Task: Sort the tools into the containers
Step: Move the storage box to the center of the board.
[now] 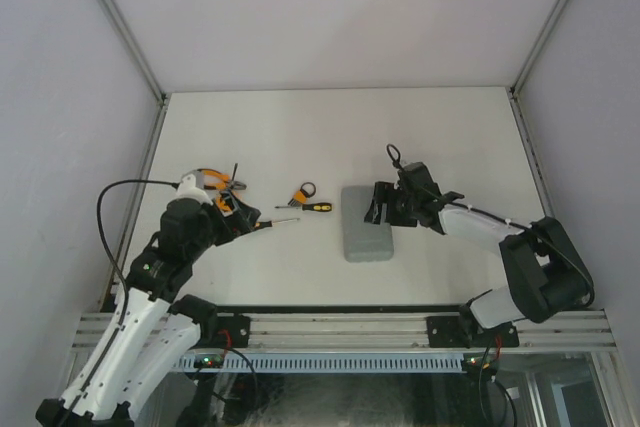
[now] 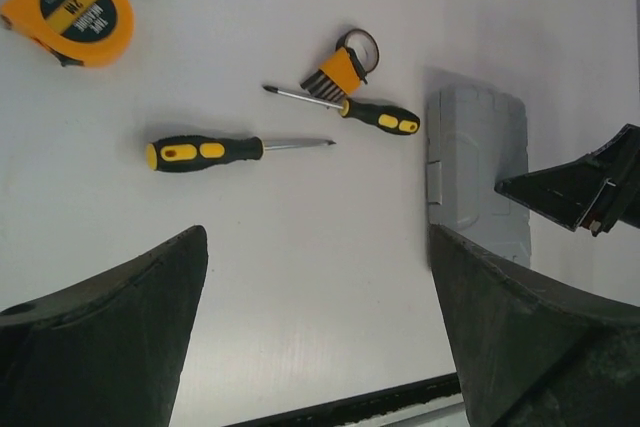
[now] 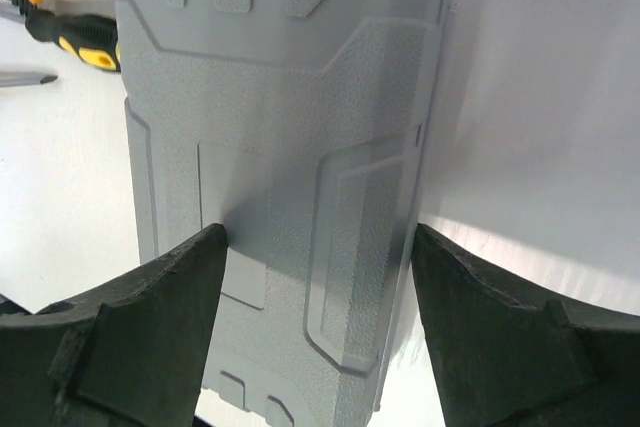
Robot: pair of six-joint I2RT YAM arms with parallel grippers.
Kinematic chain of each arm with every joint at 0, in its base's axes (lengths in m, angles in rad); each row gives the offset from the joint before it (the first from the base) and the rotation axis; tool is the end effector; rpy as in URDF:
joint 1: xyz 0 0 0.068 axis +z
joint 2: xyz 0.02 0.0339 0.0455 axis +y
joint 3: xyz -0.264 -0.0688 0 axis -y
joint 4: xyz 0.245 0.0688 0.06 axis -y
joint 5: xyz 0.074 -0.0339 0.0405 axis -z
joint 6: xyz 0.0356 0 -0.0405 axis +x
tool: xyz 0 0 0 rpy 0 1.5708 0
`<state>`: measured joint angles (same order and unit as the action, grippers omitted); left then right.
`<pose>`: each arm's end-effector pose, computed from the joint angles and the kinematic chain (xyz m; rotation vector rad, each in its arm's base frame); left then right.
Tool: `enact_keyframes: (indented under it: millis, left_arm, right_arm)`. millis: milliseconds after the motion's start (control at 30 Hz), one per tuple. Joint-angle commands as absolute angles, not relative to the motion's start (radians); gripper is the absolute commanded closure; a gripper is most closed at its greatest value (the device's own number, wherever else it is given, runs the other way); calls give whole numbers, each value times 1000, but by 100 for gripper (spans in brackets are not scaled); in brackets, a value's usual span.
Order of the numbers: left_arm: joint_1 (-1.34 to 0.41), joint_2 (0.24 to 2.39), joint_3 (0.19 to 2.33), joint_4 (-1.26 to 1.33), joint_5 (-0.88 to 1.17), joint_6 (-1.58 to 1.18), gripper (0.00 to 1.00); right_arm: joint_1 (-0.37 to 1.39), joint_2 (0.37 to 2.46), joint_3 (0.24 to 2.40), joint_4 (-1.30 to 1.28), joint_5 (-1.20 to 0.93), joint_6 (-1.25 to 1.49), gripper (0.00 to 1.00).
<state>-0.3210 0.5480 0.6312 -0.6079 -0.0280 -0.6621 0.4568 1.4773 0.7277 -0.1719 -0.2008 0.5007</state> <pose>0.1224 -0.0397 0.2763 -0.3812 2.1115 -0.5575 0.2494 0.1305 0.1666 -0.0309 2.5849 0.6316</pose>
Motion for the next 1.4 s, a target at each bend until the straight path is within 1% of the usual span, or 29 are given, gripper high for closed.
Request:
enact_keyframes:
  millis: [0, 233, 333, 467, 567, 700, 867, 1033, 1133, 1233, 1367]
  left_arm:
    - [-414, 572, 587, -501, -99, -762, 6]
    - [-538, 627, 494, -362, -116, -852, 6]
    - [-548, 652, 458, -292, -103, -854, 5]
    - [-548, 689, 434, -209, -59, -812, 4]
    - [-548, 696, 417, -165, -53, -778, 1]
    - [-546, 698, 415, -153, -70, -743, 0]
    - [-545, 706, 422, -165, -115, -739, 0]
    - [-536, 721, 415, -159, -108, -749, 0]
    - [-502, 729, 394, -132, -53, -766, 0]
    - [-455, 740, 375, -101, -2, -779, 0]
    - [-449, 753, 383, -107, 0, -762, 0]
  right_arm:
    - [512, 1397, 629, -257, -66, 618, 28]
    - [526, 1221, 502, -181, -49, 695, 26]
    - [525, 1144, 490, -191, -44, 688, 22]
    - [522, 1045, 490, -191, -46, 679, 14]
    - [509, 981, 490, -198, -14, 709, 10]
    - [455, 926, 488, -211, 3, 753, 7]
    - [390, 940, 488, -225, -28, 706, 7]
    - [301, 989, 486, -220, -162, 692, 8]
    - [252, 1034, 483, -187, -259, 684, 8]
    - [267, 1057, 484, -143, -264, 671, 8]
    - [331, 1093, 485, -56, -251, 689, 9]
